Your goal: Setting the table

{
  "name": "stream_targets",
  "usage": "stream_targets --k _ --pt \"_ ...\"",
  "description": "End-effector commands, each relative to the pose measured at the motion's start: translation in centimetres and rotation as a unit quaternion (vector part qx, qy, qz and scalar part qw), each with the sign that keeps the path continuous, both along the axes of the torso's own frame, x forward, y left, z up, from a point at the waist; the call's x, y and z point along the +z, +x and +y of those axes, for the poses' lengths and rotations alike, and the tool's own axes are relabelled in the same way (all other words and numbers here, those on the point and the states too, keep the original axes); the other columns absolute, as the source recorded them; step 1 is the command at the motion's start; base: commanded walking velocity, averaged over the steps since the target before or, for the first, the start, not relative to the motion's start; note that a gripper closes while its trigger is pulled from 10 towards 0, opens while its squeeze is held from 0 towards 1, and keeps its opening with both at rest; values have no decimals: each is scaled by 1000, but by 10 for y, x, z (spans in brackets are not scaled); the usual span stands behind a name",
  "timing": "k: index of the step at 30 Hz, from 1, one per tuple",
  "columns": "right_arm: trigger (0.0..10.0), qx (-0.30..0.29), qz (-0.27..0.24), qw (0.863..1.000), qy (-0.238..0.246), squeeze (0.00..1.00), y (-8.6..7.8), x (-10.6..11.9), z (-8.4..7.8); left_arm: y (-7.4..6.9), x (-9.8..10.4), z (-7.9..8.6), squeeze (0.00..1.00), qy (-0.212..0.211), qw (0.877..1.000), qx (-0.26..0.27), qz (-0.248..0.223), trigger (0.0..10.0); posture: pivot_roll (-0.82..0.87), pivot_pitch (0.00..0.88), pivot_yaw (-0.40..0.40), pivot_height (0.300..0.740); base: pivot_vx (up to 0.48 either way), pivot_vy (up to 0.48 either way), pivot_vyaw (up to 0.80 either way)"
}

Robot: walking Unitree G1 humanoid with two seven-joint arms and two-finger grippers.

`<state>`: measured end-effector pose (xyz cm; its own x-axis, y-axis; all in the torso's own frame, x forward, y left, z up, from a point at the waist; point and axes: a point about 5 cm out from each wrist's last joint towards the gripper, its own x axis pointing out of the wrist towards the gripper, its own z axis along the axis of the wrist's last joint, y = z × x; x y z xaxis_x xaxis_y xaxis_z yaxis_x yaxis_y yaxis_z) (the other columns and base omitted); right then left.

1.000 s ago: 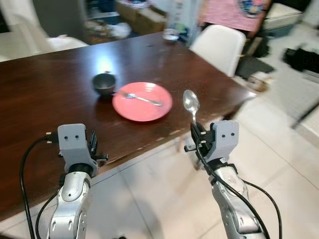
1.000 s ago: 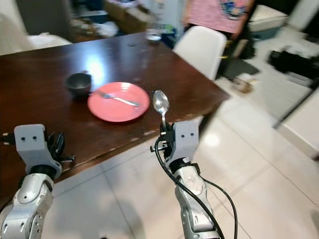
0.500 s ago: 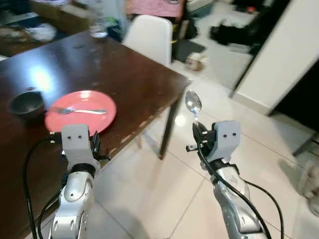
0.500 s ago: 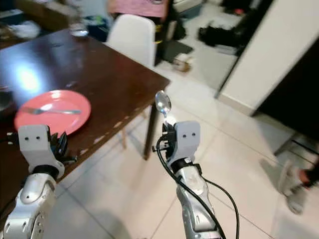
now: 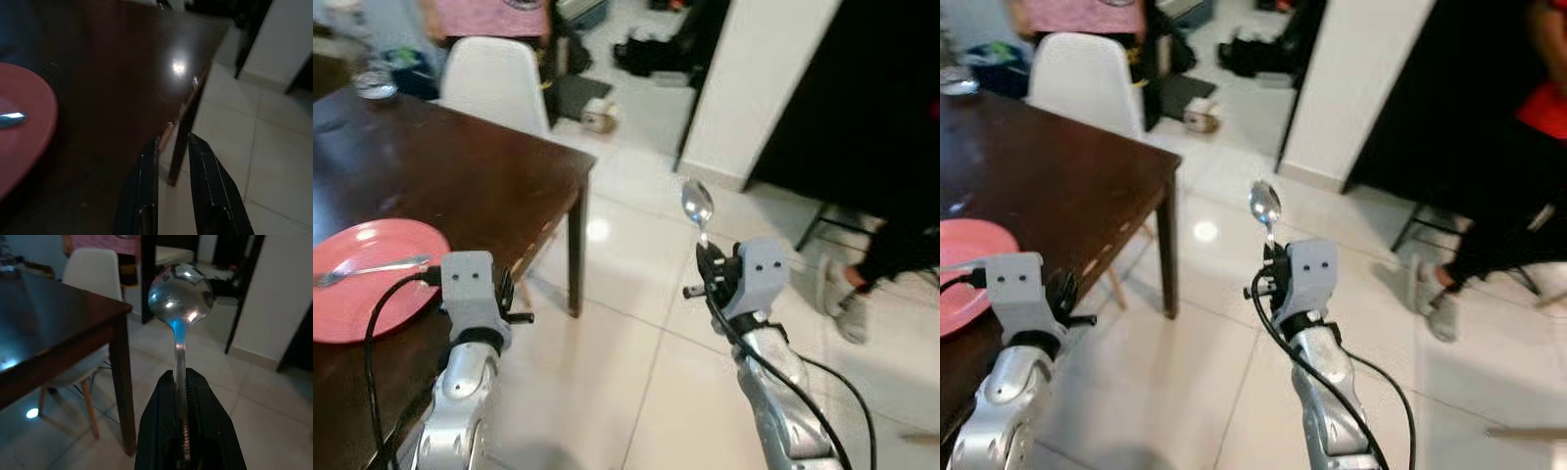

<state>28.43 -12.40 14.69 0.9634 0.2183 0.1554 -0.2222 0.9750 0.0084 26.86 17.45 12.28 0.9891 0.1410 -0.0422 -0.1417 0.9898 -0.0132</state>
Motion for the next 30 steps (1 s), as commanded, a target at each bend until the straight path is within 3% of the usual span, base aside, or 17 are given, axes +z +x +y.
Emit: stream_targets --k 1,7,15,19,23,28,30 --pt "10000 2 10 1000 -3 0 -2 -6 0 -2 -6 3 0 4 1000 3 9 10000 -45 46 14 740 0 0 -781" --pt "10000 -2 27 999 -22 0 -3 -19 -4 -3 -11 4 0 8 1000 2 17 10000 -44 49 12 740 0 0 -779" --pt "10000 -24 60 997 -50 0 -5 -38 -21 -6 -31 19 0 13 998 -10 55 10000 -46 51 7 740 0 0 -779" --pt "10000 -57 114 989 -73 0 -11 -71 -42 -12 -54 32 0 35 995 -24 90 10000 -45 50 5 740 0 0 -778" --pt "10000 -80 198 972 -95 0 -27 -115 -60 -24 -88 47 0 60 987 -16 150 10000 -45 51 6 740 0 0 -780" --pt "10000 -96 247 959 -97 0 -43 -139 -69 -40 -114 58 0 62 977 -2 203 10000 -44 52 4 740 0 0 -777" --pt "10000 -110 281 949 -94 0 -56 -156 -78 -55 -133 65 0 43 969 16 241 10000 -45 54 4 740 0 0 -781"
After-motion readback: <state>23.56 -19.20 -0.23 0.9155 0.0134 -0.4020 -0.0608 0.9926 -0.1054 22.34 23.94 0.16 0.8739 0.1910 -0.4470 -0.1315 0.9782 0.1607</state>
